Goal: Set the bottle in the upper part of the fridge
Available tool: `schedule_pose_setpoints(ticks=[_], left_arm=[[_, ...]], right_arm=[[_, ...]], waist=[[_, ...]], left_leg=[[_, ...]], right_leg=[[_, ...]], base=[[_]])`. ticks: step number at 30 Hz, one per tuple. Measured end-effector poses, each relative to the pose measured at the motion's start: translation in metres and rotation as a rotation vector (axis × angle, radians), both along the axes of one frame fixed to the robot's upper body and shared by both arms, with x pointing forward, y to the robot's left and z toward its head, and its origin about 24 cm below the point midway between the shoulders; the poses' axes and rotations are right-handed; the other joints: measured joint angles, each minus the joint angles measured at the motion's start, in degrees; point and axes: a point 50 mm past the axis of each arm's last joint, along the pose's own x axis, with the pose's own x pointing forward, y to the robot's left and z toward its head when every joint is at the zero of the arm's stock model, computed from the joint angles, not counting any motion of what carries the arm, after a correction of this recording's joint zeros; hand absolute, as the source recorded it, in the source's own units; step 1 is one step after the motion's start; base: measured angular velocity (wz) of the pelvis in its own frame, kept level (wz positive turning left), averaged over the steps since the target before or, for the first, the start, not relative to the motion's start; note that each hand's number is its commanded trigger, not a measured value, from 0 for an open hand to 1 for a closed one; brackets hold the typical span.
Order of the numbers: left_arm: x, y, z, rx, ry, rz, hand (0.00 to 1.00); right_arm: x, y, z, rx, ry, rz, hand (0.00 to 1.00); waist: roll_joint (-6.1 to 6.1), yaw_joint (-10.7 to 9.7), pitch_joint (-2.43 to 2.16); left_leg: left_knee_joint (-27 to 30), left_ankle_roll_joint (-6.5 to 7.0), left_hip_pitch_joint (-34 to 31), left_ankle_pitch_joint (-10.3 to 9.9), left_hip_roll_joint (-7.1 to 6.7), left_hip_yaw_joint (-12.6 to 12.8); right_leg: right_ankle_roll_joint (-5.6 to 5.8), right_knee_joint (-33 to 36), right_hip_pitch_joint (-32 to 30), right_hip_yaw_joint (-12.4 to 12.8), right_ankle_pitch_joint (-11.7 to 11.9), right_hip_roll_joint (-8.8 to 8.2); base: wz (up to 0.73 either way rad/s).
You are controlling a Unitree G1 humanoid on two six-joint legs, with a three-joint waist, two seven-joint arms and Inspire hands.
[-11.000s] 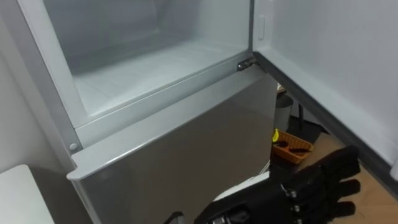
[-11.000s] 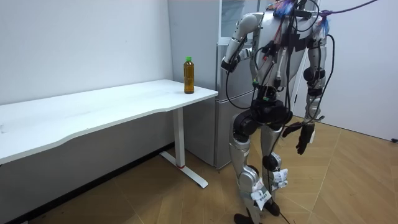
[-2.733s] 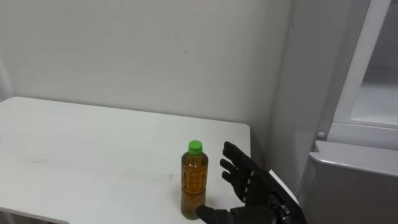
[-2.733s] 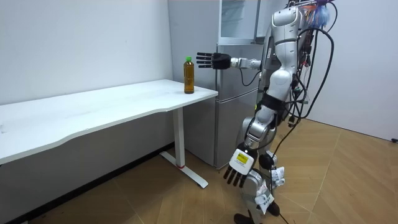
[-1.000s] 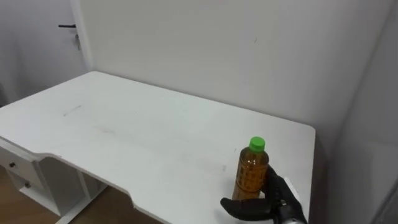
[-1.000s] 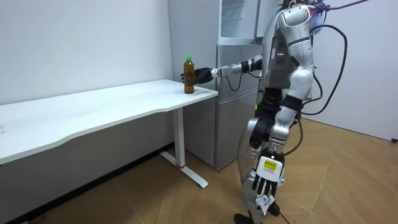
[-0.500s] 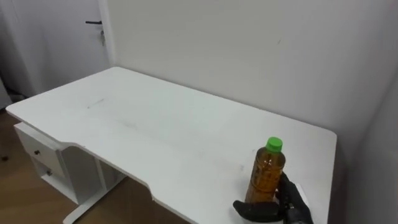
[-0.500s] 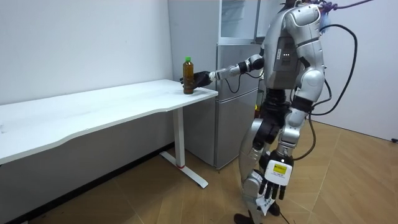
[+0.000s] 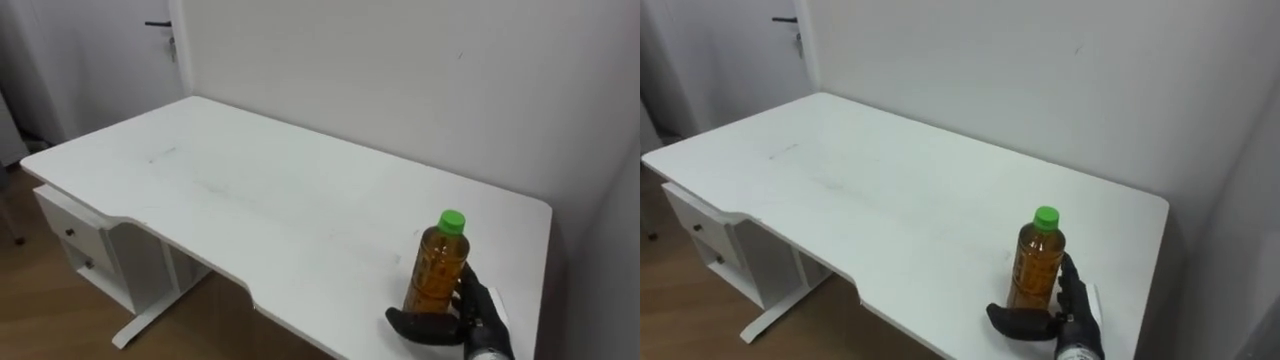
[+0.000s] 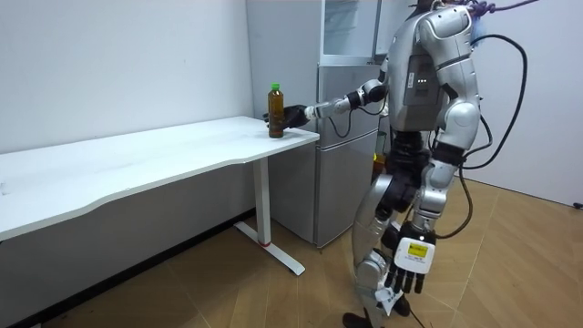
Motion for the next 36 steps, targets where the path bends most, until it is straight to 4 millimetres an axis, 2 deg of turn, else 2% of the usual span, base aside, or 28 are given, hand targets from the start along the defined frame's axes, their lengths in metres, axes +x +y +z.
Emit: schedule_pose_setpoints(ticks=[3,8,12,19,23,24,25,30,36], left_arm=[[0.006,0.000,0.000,-0.001,-0.015,-0.002,0.00],[0.005,-0.001,0.000,0.001,-0.008,-0.029,0.00],[0.009,-0.003,0.000,-0.003,-0.019,-0.054,0.00],[0.016,-0.004,0.000,-0.002,-0.038,-0.073,0.00],[0.024,-0.001,0.001,0.008,-0.073,-0.061,0.00],[0.025,-0.001,0.002,0.009,-0.079,-0.057,0.00],[0.026,0.001,0.002,0.009,-0.085,-0.047,0.00],[0.025,0.002,0.003,0.007,-0.089,-0.035,0.00],[0.025,0.003,0.003,0.010,-0.086,-0.036,0.00]], right_arm=[[0.009,-0.006,0.011,0.004,-0.028,-0.029,0.00],[0.020,-0.010,0.022,-0.019,-0.053,-0.068,0.00],[0.026,-0.013,0.028,-0.078,-0.066,-0.065,0.00],[0.028,-0.020,0.031,-0.105,-0.076,-0.050,0.00],[0.034,-0.022,0.035,-0.118,-0.071,-0.060,0.00],[0.035,-0.022,0.035,-0.120,-0.069,-0.061,0.81],[0.036,-0.023,0.035,-0.123,-0.066,-0.065,1.00],[0.036,-0.029,0.037,-0.135,-0.065,-0.073,1.00],[0.036,-0.046,0.039,-0.172,-0.056,-0.085,1.00]], waist=[[0.29,0.43,0.07],[1.28,0.31,0.46],[1.30,0.21,0.43],[0.69,0.36,0.39],[-0.30,0.54,0.89],[-0.49,0.58,0.95],[-0.81,0.67,0.93],[-1.02,1.51,0.85],[-0.97,2.50,0.88]], left_leg=[[1.17,-0.06,-2.42,0.11,-0.02,-0.66],[2.08,0.08,-4.45,0.49,-0.12,-0.74],[2.16,0.10,-6.05,1.04,-0.13,-0.69],[2.05,0.03,-6.55,1.22,-0.12,-0.64],[1.80,-0.02,-6.48,1.23,0.05,-0.41],[1.77,-0.03,-6.48,1.24,0.07,-0.40],[1.73,-0.03,-6.51,1.23,0.10,-0.41],[1.63,-0.03,-6.55,1.23,0.06,-0.45],[1.21,-0.03,-6.38,1.23,0.10,-0.32]], right_leg=[[-0.17,1.07,-2.18,-0.21,0.09,0.06],[-0.31,2.39,-4.19,-0.32,0.15,-0.23],[-0.53,2.41,-5.82,-0.14,0.24,-0.47],[-0.59,2.37,-6.62,-0.15,0.27,-0.57],[-0.65,2.19,-6.67,0.14,0.26,-0.42],[-0.68,2.11,-6.67,0.17,0.28,-0.36],[-0.74,1.86,-6.65,0.20,0.35,-0.24],[-0.68,1.38,-6.55,0.06,0.62,-0.02],[-0.70,1.37,-6.59,0.15,0.65,-0.15]], base=[[0.08],[0.01],[0.00],[0.00],[-0.01],[0.00],[0.00],[0.00],[-0.01]])
